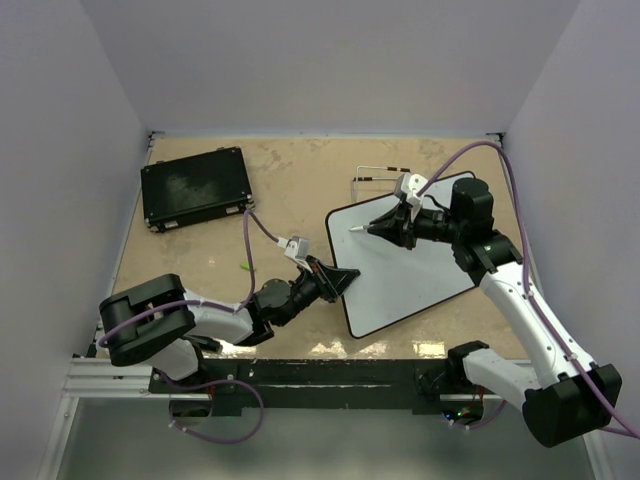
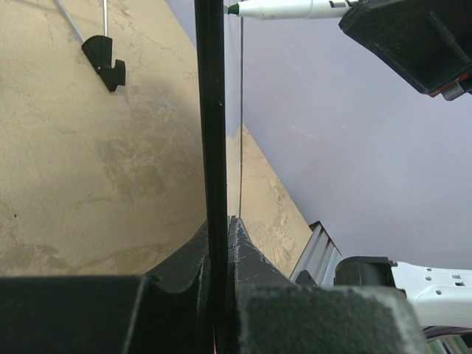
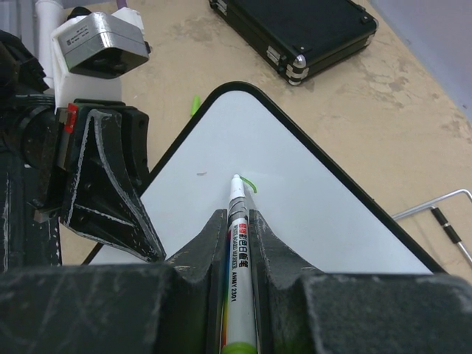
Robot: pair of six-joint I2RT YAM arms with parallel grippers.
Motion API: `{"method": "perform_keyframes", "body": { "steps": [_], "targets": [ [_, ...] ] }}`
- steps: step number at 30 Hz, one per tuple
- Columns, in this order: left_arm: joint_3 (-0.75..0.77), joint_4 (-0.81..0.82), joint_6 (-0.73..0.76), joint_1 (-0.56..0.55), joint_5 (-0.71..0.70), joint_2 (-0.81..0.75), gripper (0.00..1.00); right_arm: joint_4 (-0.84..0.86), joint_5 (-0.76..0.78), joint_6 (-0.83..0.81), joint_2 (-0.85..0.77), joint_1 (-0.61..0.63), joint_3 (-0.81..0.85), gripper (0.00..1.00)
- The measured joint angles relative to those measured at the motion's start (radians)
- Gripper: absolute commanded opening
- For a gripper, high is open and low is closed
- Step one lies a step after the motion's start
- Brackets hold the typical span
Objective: Write a sentence on the whiteboard
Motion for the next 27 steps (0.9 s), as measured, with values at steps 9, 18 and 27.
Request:
{"method": "perform_keyframes", "body": {
  "steps": [9, 18, 27],
  "targets": [
    [0.0, -0.001, 0.0, 0.0, -0.001, 0.0, 0.0, -0.047, -0.019, -0.039, 0.001, 0.0, 0.0, 0.0],
    [0.0, -0.004, -0.008, 0.0, -0.004, 0.0, 0.0, -0.089, 0.013, -0.058, -0.012, 0.003, 0.0, 0.0],
    [0.0, -0.005, -0.008, 0.001, -0.004, 0.0, 0.0, -0.118, 0.061, -0.075, -0.03, 0.005, 0.0, 0.0]
  ]
}}
